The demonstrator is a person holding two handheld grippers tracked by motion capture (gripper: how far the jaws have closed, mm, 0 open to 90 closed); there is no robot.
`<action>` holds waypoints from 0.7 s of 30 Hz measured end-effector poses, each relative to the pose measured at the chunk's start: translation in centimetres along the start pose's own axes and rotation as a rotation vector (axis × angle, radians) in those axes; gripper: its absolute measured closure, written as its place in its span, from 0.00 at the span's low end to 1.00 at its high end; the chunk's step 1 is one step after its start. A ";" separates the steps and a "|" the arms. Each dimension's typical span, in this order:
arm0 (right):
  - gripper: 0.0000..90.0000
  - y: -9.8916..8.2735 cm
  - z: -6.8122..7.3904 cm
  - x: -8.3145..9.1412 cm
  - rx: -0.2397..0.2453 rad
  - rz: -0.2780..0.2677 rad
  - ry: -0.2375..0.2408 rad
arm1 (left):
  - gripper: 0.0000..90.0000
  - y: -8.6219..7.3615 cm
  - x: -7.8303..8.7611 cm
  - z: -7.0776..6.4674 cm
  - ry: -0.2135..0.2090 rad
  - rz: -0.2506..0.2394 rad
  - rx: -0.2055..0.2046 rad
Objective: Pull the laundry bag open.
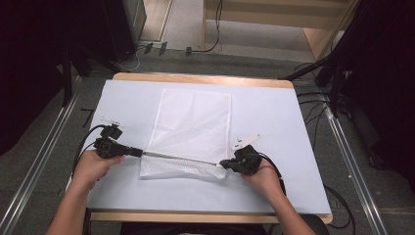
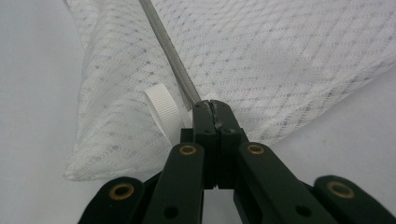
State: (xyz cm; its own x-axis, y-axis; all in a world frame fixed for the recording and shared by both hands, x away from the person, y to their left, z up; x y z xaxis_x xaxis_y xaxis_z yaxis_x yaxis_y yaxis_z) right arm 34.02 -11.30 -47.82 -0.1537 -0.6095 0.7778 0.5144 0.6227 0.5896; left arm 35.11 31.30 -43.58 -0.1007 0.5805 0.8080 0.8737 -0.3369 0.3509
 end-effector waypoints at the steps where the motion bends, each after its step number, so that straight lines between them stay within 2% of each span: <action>1: 1.00 0.0 0.0 0.0 0.000 -0.001 0.000 | 0.98 -0.1 0.0 0.0 0.003 -0.002 -0.001; 2: 1.00 0.0 0.0 0.0 0.002 0.000 0.001 | 0.98 -0.1 0.1 0.0 0.012 -0.001 -0.001; 10: 1.00 0.0 -0.1 0.0 0.001 0.001 0.006 | 0.98 -0.2 0.1 0.1 0.008 -0.001 -0.002; 14: 1.00 0.0 -0.1 0.0 0.002 0.001 0.005 | 0.98 -0.3 0.0 0.3 0.017 -0.001 0.011; 16: 1.00 0.0 -0.1 0.0 0.003 0.001 0.004 | 0.98 -0.7 -0.1 0.5 -0.010 -0.018 0.026; 17: 1.00 0.0 -0.1 0.0 0.006 -0.001 0.004 | 0.98 -0.9 0.0 0.4 -0.006 -0.021 0.003; 21: 1.00 0.1 -0.2 0.0 0.010 0.001 0.008 | 0.98 -1.2 0.2 0.3 -0.018 -0.033 0.006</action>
State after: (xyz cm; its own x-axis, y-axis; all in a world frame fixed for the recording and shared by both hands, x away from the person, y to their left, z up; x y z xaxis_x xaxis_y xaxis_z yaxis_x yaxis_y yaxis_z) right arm 34.23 -11.31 -47.82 -0.1465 -0.6125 0.7768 0.5061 0.6283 0.5909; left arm 34.18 32.00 -43.96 -0.1207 0.6047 0.7873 0.8730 -0.3129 0.3742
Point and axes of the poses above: each handheld gripper's, and its own axes: x roughly backward along the jaws, y roughly out of its top, z roughly to its left, the point moved 1 cm from there along -x, roughly forward along the jaws, and after that the axes turned 5 degrees about z, right-handed, at the moved point
